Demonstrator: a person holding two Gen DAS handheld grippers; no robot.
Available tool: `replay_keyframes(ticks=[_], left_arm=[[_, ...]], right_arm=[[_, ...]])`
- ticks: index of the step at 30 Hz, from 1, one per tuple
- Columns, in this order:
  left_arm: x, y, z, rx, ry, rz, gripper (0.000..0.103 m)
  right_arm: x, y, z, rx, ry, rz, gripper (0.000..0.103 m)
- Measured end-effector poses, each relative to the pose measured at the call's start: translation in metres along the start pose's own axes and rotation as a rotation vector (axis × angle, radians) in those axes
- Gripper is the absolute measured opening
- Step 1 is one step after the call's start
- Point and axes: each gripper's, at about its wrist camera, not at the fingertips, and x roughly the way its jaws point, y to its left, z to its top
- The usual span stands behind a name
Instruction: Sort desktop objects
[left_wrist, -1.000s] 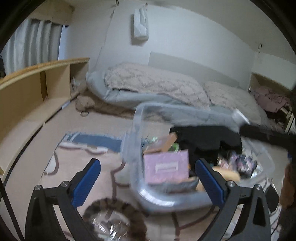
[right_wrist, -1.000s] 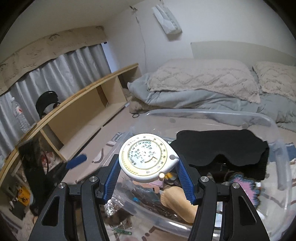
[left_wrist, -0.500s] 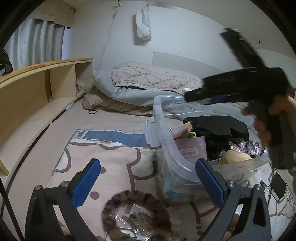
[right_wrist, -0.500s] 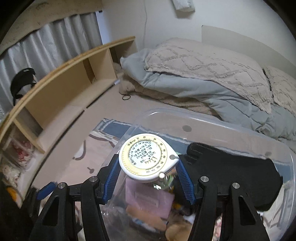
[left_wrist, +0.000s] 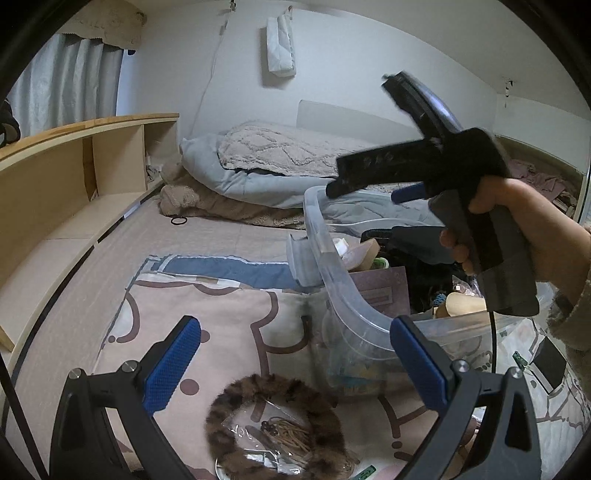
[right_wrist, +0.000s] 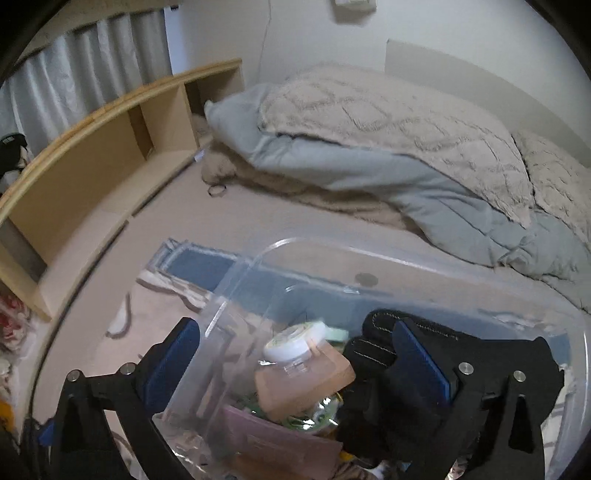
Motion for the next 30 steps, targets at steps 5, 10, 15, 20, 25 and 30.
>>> replay_keyframes(ticks=[5, 10, 15, 20, 25, 30], left_arm=[[-0.001, -0.003, 0.001, 0.005, 0.002, -0.006, 0.103], [-0.004, -0.007, 0.002, 0.011, -0.003, -0.01, 0.103], [-0.008, -0.01, 0.003, 0.015, -0.006, -0.01, 0.103], [-0.012, -0.014, 0.005, 0.011, -0.01, -0.008, 0.103], [-0.019, -0.021, 0.007, 0.025, -0.021, -0.003, 0.103], [-0.031, -0.031, 0.01, 0.031, -0.037, -0.004, 0.103]], right_arm=[[-0.017, -0.001, -0.007, 0.008, -0.03, 0.044, 0.103], [-0.035, -0.001, -0.02, -0.003, -0.061, 0.098, 0.103], [-0.062, -0.008, -0.037, 0.012, -0.111, 0.155, 0.103], [-0.09, -0.02, -0.052, 0.03, -0.169, 0.182, 0.103], [-0.115, -0.029, -0.065, 0.033, -0.222, 0.196, 0.103], [-0.136, -0.036, -0.083, 0.03, -0.26, 0.209, 0.103]])
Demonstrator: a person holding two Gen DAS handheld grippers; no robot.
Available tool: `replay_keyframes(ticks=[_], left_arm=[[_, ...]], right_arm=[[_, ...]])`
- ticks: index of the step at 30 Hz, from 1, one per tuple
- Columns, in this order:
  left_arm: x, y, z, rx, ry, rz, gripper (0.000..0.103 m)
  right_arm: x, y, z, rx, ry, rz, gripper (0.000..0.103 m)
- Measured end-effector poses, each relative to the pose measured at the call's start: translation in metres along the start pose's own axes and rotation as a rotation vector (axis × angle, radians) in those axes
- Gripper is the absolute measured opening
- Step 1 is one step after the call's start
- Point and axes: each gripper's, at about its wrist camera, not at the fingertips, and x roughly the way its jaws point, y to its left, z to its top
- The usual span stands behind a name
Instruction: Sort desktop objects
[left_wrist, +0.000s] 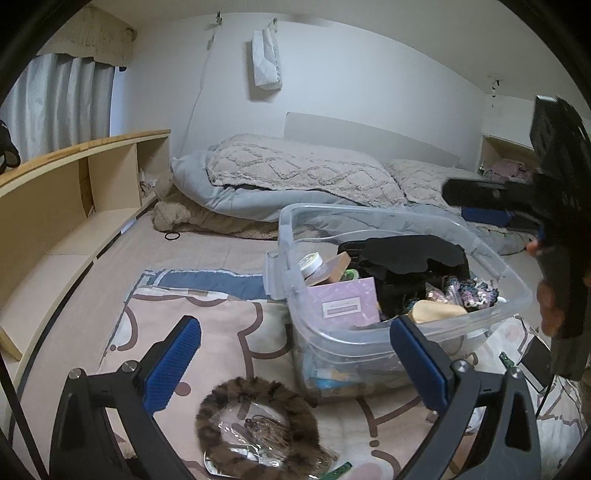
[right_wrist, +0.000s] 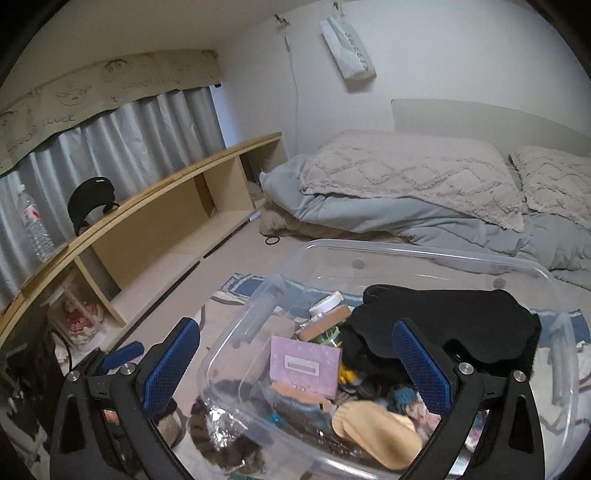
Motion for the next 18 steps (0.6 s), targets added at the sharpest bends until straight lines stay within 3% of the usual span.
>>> replay_keyframes(ticks=[7, 18], left_arm=[[-0.021, -0.019, 0.005, 0.014, -0.017, -0.008, 0.103], [-0.083, -0.038, 0.014, -0.01, -0.072, 0.058, 0.103]], right_arm=[[-0.038, 0.001, -0.016, -0.039, -0.063, -0.026, 0.103], [-0.097, 0.007, -0.03, -0.054, -0.105, -0.006, 0.103]])
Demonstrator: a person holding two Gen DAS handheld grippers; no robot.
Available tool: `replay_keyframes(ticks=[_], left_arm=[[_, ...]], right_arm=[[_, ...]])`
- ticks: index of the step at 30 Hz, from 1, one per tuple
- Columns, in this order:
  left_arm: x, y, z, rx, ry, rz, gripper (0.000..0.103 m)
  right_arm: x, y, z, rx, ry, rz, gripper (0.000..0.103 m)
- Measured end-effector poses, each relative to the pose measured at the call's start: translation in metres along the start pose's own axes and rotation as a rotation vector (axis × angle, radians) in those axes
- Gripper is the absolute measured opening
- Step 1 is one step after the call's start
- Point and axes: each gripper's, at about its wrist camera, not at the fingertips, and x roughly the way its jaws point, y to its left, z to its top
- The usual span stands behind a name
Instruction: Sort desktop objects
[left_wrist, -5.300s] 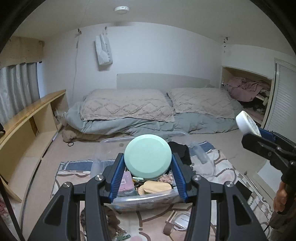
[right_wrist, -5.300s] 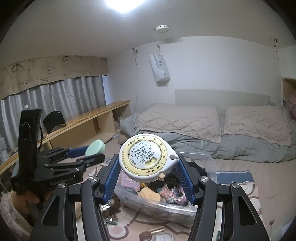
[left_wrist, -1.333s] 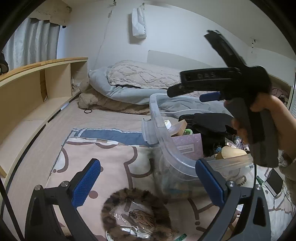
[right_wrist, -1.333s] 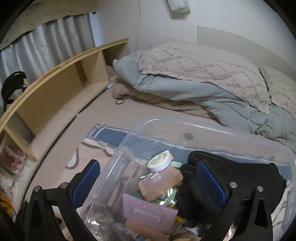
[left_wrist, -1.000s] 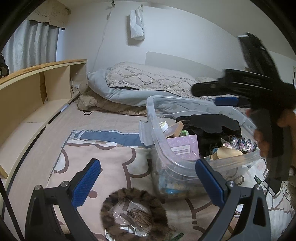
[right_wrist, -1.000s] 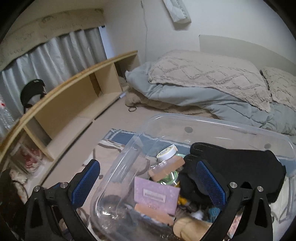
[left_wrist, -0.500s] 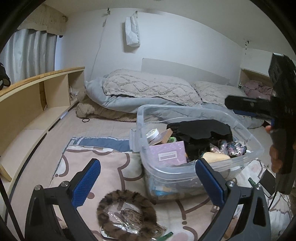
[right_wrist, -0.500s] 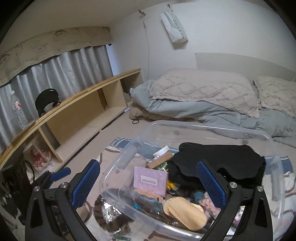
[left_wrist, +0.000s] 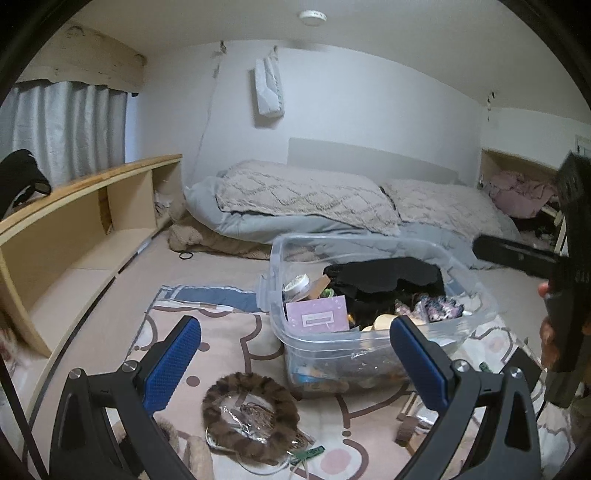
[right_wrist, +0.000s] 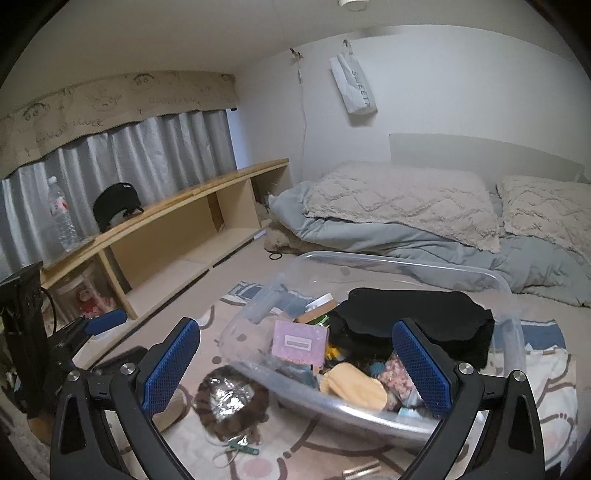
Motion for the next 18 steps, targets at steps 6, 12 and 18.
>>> replay_keyframes(ticks=[6, 12, 18], left_arm=[[-0.035, -0.014, 0.01, -0.013, -0.03, -0.019, 0.103], [-0.072, -0.036, 0.023, 0.004, -0.057, -0.012, 0.103], [-0.102, -0.054, 0.02, 0.002, -0.055, -0.007, 0.103]], right_arm=[[-0.054, 0.01, -0.006, -0.043, -0.05, -0.057, 0.103], [-0.111, 0.02, -0.011, -0.076, -0.071, -0.13, 0.103], [-0.163, 0.031, -0.026, -0.099, -0.11, -0.182, 0.103]])
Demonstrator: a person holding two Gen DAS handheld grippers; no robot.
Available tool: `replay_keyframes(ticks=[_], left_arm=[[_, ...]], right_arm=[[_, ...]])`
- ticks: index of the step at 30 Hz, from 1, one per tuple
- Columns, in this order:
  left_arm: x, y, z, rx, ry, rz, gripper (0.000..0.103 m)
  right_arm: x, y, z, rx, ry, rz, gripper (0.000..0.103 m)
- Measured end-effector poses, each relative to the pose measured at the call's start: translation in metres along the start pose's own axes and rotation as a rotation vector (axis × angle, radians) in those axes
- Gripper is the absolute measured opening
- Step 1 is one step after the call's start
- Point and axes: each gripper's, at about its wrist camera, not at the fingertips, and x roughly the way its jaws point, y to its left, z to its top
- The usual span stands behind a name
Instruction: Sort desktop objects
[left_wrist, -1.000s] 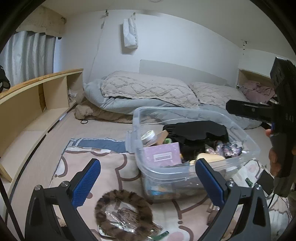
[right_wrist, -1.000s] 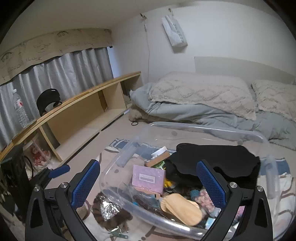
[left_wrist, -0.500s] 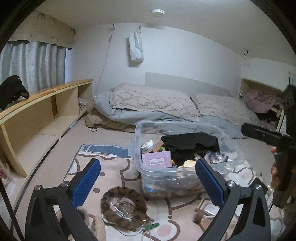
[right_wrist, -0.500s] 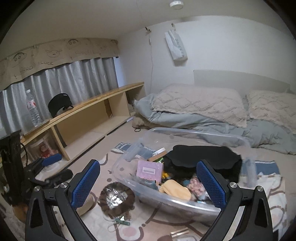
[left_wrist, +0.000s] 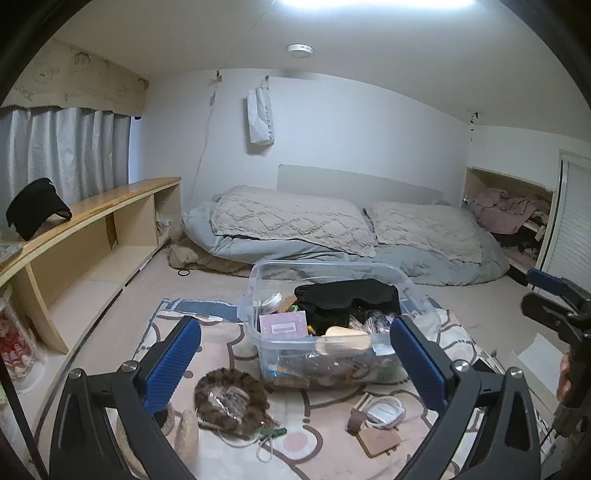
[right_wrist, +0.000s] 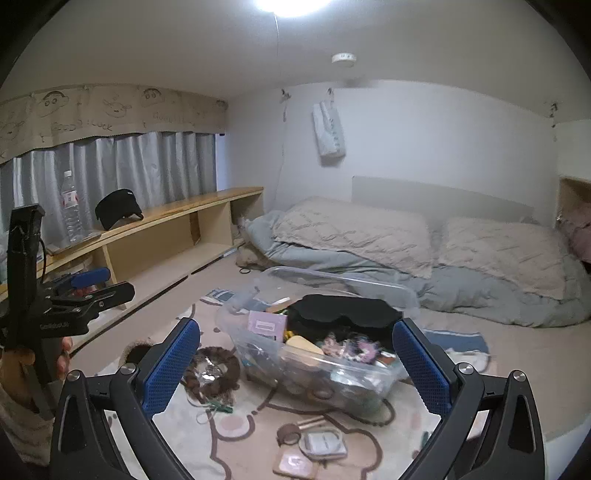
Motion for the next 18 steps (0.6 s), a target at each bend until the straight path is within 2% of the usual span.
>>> replay_keyframes(ticks=[8, 13, 18], left_arm=[[-0.034, -0.024, -0.011, 0.037, -0.001, -0.017, 0.103], [-0.046, -0.024, -0.021, -0.014, 0.009, -0.024, 0.103], [-0.048, -0.026, -0.031, 0.003, 0.021, 0.011, 0.103]], right_arm=[[-0.045, -0.007, -0.019, 0.058, -0.041, -0.014, 0.103], [-0.063, -0.015, -0.033, 0.084, -0.075, -0.041, 0.103], [-0.079, -0.017, -0.045, 0.072, -0.117, -0.063, 0.103]])
